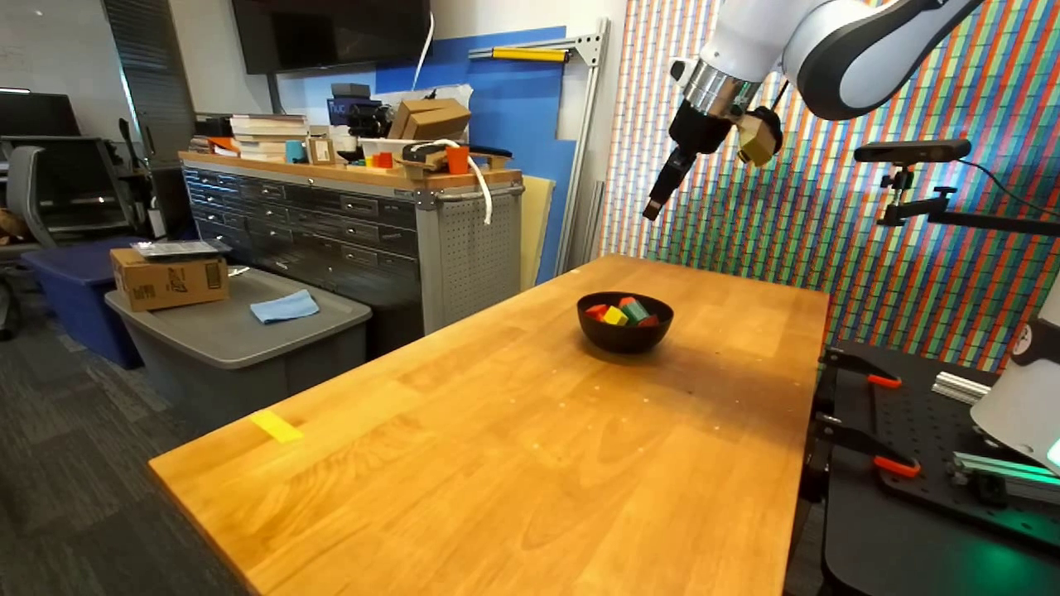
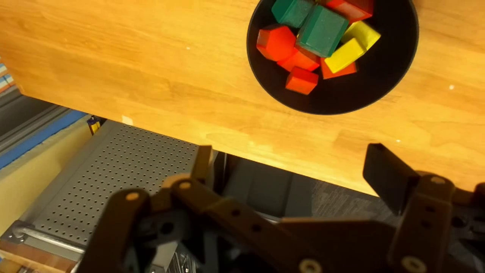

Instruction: Pick up all the toy blocks from the table and put them in the bowl

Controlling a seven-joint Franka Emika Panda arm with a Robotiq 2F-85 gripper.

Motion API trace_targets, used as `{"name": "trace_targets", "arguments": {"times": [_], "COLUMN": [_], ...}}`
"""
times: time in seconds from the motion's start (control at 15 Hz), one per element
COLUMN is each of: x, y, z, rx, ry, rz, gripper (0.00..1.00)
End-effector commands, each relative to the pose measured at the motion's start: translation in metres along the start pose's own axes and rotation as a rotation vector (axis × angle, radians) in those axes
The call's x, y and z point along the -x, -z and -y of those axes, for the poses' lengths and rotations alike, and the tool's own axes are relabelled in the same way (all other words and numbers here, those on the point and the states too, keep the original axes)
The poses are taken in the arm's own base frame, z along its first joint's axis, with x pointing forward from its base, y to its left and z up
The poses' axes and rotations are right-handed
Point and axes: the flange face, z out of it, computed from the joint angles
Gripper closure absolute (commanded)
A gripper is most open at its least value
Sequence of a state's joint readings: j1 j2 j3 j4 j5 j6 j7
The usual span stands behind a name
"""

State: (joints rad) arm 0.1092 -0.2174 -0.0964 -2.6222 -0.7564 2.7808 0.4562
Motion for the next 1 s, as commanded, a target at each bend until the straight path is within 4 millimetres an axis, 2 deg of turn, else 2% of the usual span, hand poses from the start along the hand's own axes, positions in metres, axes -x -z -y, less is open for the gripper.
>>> {"name": "trace_targets", "arguments": {"times": [0.0,0.4,0.6,0.93], "x": [0.001,0.008,0.021,0.047], "y": [0.000,0.000,0.031,0.082], "z": [0.001,0.007,0.003,0.010], "rx": [-0.001,-0.049,-0.065,-0.236], "ry": [0.001,0.037,0.096,0.218], "rz": [0.000,0.019,-0.021,0.022], "gripper": [0.00,0.00,0.00,0.00]}}
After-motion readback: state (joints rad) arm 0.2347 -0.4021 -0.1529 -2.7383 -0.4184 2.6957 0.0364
